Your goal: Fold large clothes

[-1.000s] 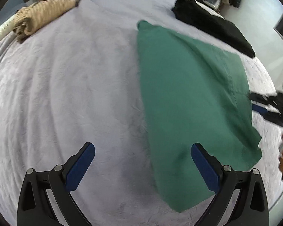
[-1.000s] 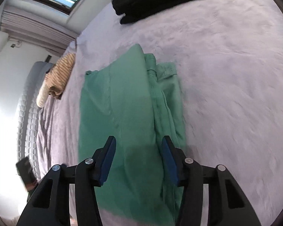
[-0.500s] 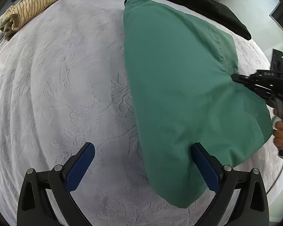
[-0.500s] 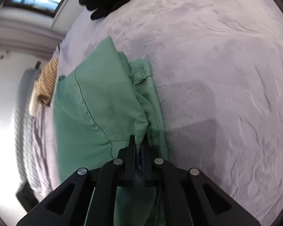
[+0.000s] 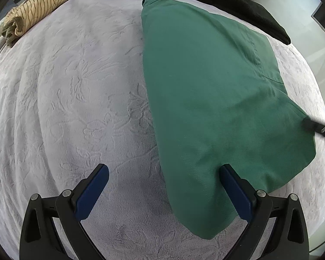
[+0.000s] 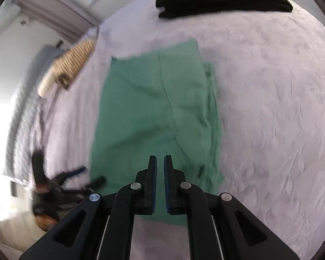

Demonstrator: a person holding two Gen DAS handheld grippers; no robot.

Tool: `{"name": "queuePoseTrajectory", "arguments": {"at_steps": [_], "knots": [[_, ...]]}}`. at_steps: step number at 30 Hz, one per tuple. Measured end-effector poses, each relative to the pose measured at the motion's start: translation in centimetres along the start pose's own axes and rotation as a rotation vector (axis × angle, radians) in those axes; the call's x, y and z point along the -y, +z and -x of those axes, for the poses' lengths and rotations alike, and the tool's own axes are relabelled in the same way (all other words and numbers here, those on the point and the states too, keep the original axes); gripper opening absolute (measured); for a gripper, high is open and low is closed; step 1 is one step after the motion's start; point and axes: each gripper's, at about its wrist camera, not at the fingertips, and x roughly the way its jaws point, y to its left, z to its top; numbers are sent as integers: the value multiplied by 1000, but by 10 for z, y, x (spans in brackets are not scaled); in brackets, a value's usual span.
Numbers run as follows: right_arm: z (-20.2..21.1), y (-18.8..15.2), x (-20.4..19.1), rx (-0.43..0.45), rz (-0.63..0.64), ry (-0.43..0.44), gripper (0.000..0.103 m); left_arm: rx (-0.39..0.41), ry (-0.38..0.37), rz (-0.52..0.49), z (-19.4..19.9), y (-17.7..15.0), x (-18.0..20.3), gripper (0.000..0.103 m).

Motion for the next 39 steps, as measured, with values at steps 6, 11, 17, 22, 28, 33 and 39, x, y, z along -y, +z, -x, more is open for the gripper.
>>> {"name": "queuePoseTrajectory", "arguments": {"at_steps": [6, 11, 17, 22, 28, 33, 39], "knots": [[-35, -19, 60, -40, -231, 112, 0, -6, 4, -8, -2, 1, 5, 102], [-30, -21, 56, -46, -230, 99, 0, -7, 23, -7, -3, 1, 10, 102], [-25, -30, 65, -52, -283, 115, 0, -11, 37, -6, -3, 3, 14, 102], [-22, -31, 71, -58, -310, 111, 0, -19, 34, 0, -5, 5, 16, 102], [-12, -32, 73, -60, -315, 130, 3, -31, 25, 10, -5, 8, 16, 102], [6, -24, 61, -23, -272, 196, 3, 19, 17, 45, 4, 8, 10, 102], [21, 0, 52, 45, -225, 215, 83, 82, -32, 102, 19, 23, -1, 102]]}}
